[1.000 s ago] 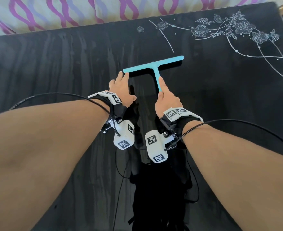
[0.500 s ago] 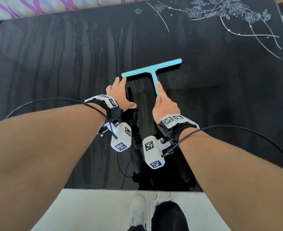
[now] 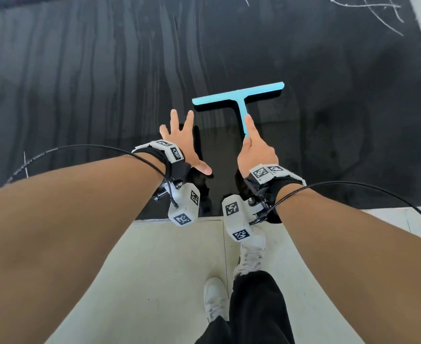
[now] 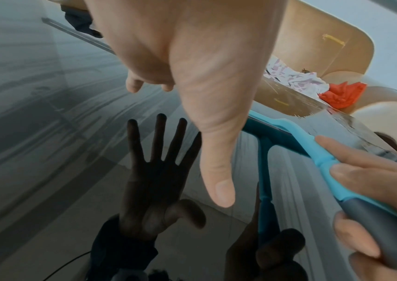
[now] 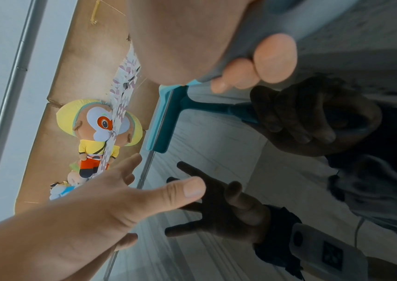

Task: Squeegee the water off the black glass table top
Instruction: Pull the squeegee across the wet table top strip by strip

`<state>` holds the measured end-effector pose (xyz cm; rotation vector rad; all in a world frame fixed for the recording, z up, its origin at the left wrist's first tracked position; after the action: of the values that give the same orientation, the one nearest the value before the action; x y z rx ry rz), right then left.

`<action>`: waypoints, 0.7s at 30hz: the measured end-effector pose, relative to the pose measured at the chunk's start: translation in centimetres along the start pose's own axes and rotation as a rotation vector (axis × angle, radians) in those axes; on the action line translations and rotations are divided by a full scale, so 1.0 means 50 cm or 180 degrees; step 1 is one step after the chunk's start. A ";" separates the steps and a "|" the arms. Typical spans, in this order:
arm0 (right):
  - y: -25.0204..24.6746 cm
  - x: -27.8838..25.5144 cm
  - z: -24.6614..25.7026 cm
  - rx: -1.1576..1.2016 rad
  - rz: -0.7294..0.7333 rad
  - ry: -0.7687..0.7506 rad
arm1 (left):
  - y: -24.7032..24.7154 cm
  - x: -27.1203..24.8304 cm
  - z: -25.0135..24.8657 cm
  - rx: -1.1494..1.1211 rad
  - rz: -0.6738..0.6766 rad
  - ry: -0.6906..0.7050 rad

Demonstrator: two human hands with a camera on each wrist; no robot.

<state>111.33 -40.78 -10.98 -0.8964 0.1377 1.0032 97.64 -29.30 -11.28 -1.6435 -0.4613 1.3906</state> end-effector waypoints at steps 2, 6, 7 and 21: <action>0.004 -0.025 -0.021 -0.0036 -0.0047 -0.0027 | 0.023 -0.015 0.002 0.0136 0.0032 0.0039; 0.015 -0.065 -0.065 -0.0027 -0.0154 -0.0056 | 0.064 -0.035 0.006 0.0231 0.0078 0.0048; 0.019 -0.074 -0.077 -0.0025 -0.0161 -0.0062 | 0.076 -0.041 0.006 0.0272 0.0082 0.0042; 0.004 -0.225 -0.198 -0.0114 -0.0094 -0.0283 | 0.121 -0.168 -0.040 0.0064 -0.0563 -0.0044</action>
<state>107.69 -55.29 -12.09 -0.8826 0.0316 1.0189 95.39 -39.63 -11.41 -1.5390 -0.5844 1.2720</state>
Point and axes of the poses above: each hand's wrist, its own x-axis towards the middle knuckle, its own y-axis out of the palm, z = x × y, the point moved 3 cm from there along x, towards the middle knuckle, and after that the axes turned 8 degrees about x, right-handed, at the moved point
